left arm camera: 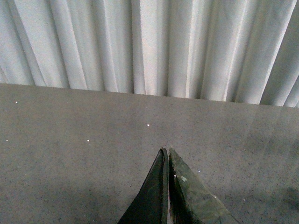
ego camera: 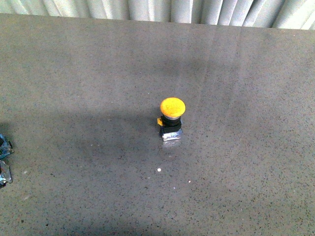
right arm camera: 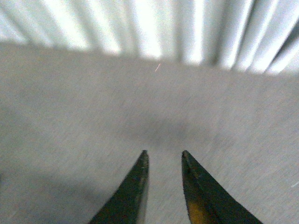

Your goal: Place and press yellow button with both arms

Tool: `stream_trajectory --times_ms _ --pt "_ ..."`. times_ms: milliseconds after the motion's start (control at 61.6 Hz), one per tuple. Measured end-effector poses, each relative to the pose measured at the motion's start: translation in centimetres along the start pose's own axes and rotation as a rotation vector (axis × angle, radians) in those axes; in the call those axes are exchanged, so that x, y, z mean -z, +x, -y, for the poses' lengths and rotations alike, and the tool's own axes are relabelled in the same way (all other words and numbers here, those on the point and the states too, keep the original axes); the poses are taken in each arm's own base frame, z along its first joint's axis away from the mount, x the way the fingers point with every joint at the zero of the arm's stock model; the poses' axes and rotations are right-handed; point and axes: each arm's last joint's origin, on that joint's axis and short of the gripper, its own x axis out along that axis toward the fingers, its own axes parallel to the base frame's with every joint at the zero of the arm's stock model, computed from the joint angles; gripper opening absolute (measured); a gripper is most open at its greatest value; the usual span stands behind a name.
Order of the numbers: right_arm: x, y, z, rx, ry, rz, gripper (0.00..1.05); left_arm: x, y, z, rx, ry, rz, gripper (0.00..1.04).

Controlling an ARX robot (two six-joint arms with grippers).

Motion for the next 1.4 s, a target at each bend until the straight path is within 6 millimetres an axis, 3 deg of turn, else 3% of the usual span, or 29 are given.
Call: stream_trajectory --times_ms 81,471,844,1201,1396 --pt "2.1 -1.6 1.4 0.063 -0.032 0.178 0.01 0.0 0.0 0.0 0.000 0.000 0.000 0.01" --pt "7.8 -7.5 5.0 0.075 -0.060 0.225 0.01 0.0 0.0 0.0 0.000 0.000 0.000 0.01" --pt "10.3 -10.6 6.8 0.084 -0.059 0.225 0.01 0.0 0.0 0.0 -0.001 0.000 0.000 0.01" --pt "11.9 -12.2 6.8 0.082 -0.060 0.240 0.01 0.0 0.0 0.0 0.000 0.000 0.000 0.01" --pt "11.8 -13.0 6.8 0.082 -0.060 0.248 0.01 0.0 0.0 0.0 0.000 0.000 0.000 0.01"
